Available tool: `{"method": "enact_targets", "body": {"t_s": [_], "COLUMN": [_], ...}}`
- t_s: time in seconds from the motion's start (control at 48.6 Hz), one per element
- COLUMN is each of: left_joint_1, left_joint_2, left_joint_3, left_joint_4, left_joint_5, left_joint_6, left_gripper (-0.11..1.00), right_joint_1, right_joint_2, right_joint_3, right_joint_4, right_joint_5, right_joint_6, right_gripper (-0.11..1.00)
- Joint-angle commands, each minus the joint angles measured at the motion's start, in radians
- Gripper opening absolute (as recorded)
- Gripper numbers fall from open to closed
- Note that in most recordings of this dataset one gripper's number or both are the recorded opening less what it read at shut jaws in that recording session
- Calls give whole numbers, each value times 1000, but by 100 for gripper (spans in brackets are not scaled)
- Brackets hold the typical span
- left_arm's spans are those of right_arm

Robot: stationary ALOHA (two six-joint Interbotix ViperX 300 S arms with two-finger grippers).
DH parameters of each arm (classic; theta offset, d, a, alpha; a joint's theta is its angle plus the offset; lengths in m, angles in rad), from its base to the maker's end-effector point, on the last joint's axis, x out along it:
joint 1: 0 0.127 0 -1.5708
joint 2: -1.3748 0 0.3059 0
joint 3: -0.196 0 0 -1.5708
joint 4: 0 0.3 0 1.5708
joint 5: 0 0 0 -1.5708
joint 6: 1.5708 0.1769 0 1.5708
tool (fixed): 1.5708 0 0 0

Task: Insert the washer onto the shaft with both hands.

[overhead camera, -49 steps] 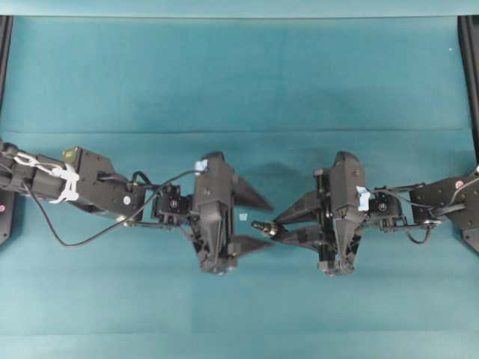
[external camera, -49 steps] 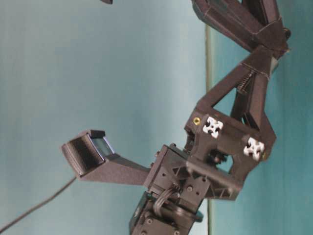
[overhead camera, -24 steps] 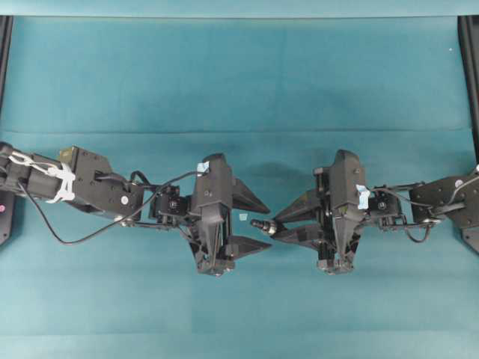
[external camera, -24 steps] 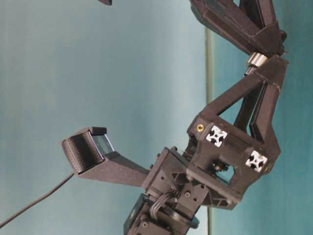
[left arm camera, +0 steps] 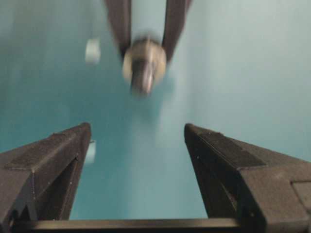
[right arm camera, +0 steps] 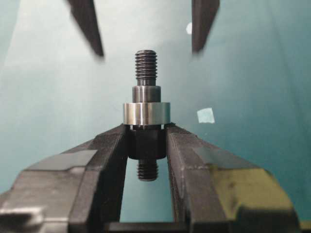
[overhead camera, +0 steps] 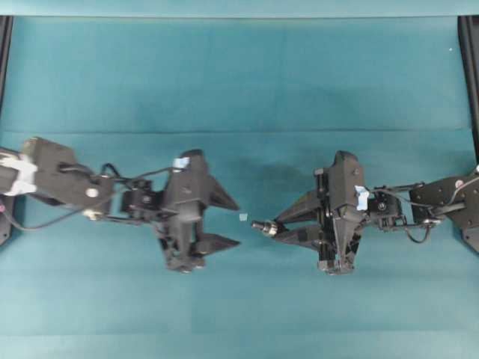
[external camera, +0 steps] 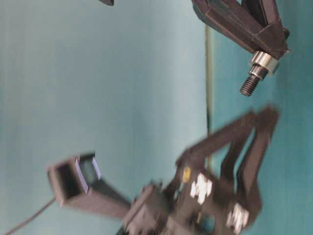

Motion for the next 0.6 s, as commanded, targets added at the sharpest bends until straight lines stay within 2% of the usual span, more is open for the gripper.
{"method": "enact_targets", "body": {"t_s": [0.0, 0.267, 0.576], "left_joint_1": [2, 0, 2], "left_joint_2": [-71, -186, -278], "left_joint_3": [23, 112, 160], "left_joint_4": [2, 2, 2], "left_joint_5": [15, 91, 124], "left_joint_6": [2, 3, 3], "left_gripper": [85, 85, 85], "right_joint_1": [2, 2, 2], "right_joint_2": [-8, -8, -8], "right_joint_3": [-14, -14, -14], "right_joint_4": [-2, -2, -2], "right_joint_5": [-6, 5, 6], "right_joint_6": [6, 5, 5], "right_gripper": [0, 0, 0]}}
